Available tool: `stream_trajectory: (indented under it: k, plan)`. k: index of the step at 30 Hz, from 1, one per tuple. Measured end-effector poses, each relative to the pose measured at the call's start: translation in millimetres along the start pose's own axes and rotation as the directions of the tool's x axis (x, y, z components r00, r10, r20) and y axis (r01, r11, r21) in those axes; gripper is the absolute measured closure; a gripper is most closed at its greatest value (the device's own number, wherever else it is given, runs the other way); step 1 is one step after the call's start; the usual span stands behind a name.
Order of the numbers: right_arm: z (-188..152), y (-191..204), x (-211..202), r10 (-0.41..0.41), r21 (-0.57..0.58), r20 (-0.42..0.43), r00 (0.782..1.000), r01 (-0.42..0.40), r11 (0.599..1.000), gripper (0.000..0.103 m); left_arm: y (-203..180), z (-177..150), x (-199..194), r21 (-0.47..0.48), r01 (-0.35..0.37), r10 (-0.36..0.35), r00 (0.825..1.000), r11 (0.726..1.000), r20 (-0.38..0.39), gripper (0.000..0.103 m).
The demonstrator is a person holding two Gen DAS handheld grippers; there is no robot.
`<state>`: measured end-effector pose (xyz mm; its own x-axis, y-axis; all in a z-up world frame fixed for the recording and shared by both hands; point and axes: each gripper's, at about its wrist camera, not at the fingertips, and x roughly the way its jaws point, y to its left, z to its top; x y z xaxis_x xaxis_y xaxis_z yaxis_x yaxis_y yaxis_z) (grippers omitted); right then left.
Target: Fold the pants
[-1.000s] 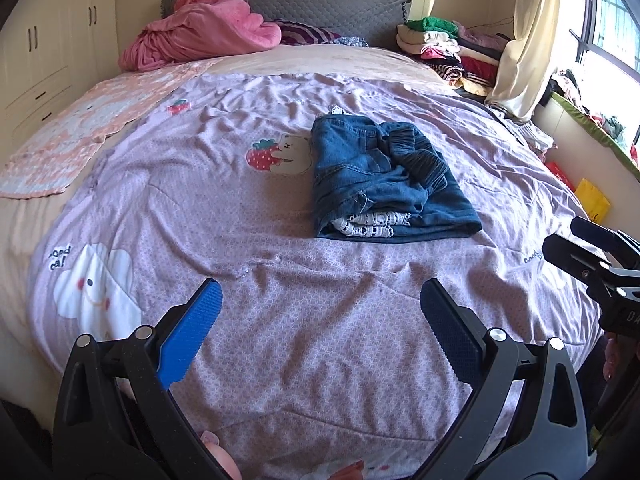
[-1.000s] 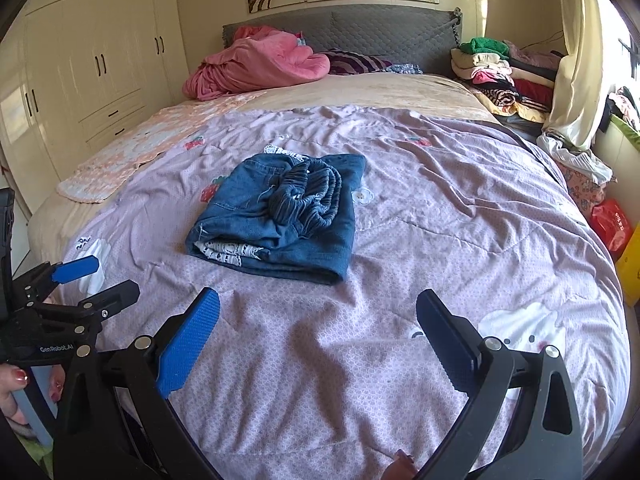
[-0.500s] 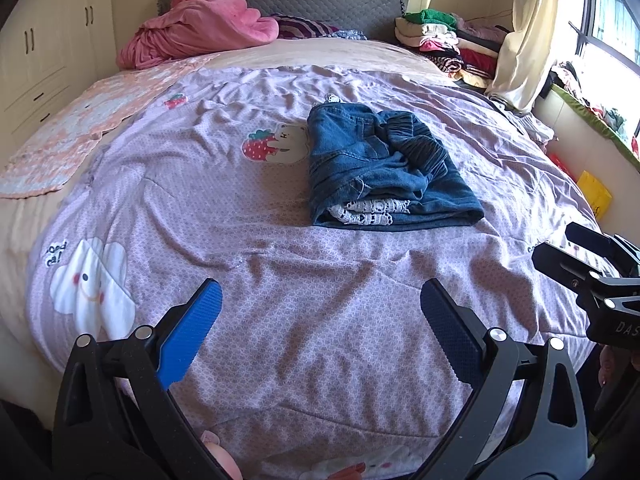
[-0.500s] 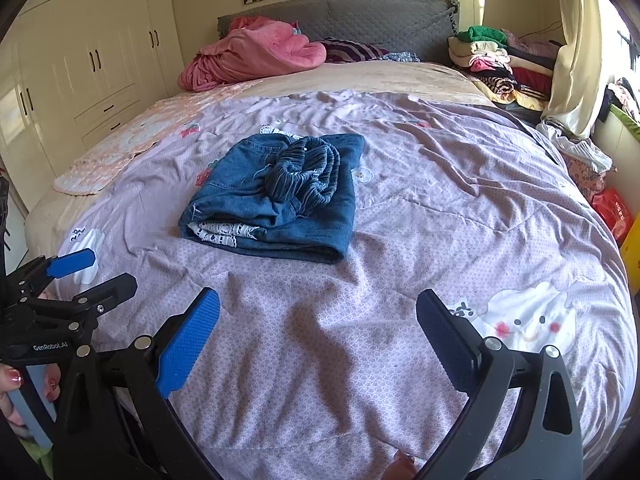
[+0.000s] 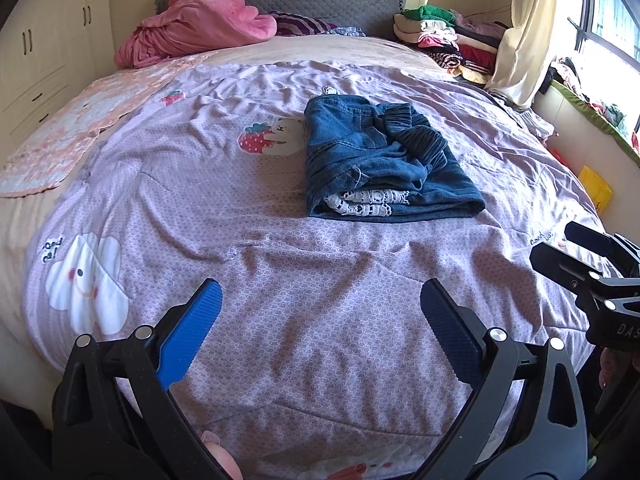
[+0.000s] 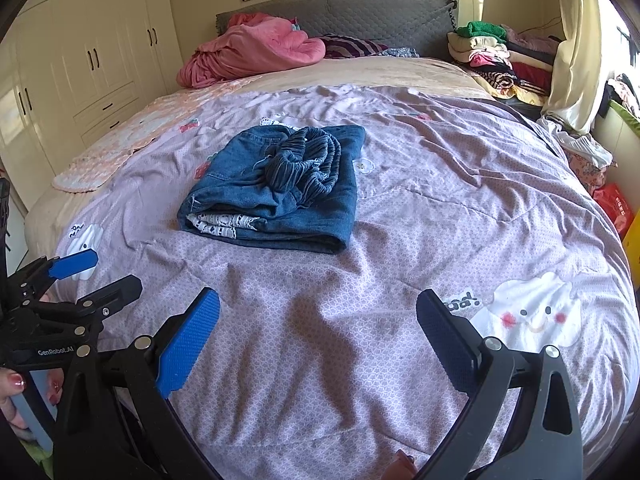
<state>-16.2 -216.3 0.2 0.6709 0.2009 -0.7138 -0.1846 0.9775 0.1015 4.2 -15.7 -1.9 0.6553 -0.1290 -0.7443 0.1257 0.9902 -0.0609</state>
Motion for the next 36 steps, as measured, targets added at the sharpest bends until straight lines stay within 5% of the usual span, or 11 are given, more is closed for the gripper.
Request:
stream_trajectory:
  k: [36]
  plan:
    - [-10.6, -5.0, 4.4, -0.02, 0.019, 0.002, 1.0, 0.02, 1.0, 0.005, -0.4, -6.7, 4.1, -0.007, -0.007, 0.007, 1.0, 1.0, -0.001, 0.01]
